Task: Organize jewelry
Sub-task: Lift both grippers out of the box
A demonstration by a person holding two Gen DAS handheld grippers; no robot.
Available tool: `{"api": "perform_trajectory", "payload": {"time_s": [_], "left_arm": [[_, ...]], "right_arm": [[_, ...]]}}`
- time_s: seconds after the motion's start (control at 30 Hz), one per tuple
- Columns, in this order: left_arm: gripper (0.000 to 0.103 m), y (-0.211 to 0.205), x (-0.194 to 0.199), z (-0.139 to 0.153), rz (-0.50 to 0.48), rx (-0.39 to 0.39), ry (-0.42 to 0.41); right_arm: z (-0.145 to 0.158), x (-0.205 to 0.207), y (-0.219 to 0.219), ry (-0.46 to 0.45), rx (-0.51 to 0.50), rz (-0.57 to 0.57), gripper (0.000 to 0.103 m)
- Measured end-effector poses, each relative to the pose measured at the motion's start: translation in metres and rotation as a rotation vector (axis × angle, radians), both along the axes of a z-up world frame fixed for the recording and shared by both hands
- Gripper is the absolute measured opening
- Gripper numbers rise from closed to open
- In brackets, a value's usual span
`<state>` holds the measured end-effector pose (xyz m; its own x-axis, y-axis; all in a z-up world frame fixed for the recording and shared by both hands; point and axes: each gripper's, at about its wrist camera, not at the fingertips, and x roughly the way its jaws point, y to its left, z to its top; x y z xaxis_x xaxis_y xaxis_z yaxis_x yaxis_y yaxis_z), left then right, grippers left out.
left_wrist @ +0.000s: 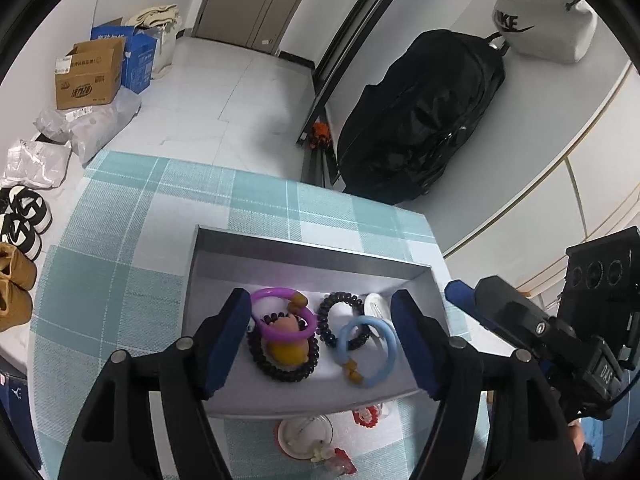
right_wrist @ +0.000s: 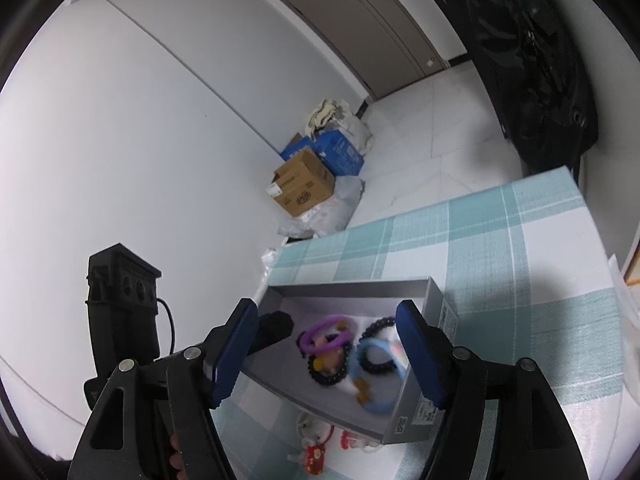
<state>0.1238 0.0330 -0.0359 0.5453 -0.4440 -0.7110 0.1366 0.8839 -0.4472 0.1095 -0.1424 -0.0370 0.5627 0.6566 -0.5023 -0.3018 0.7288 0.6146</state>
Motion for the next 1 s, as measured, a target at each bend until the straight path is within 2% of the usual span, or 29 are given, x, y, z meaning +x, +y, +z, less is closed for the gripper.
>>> {"api": "perform_trajectory", "payload": {"time_s": [0.4, 0.6, 0.77, 1.0], "left_arm": [[0.07, 0.0, -0.026, 0.013, 0.013, 0.087, -0.069], [0.07, 0.001, -0.038, 0.011, 0.014, 0.111, -0.074], [0.07, 0.002, -0.048, 0.008, 0.022, 0.131, -0.063], [0.071, 0.002, -0.065, 0.003, 0.026, 0.159, -0.049]], "right_arm": [[0.011, -0.017, -0.013, -0.061, -0.007, -0.045, 0.079], [0.018, -0.029, -0.02, -0.096, 0.003, -0.063, 0.08], [0.018, -0.036, -0.029, -0.089, 0.024, -0.087, 0.084], [0.017, -0.05, -0.033, -0.079, 0.001, -0.097, 0.085]]}}
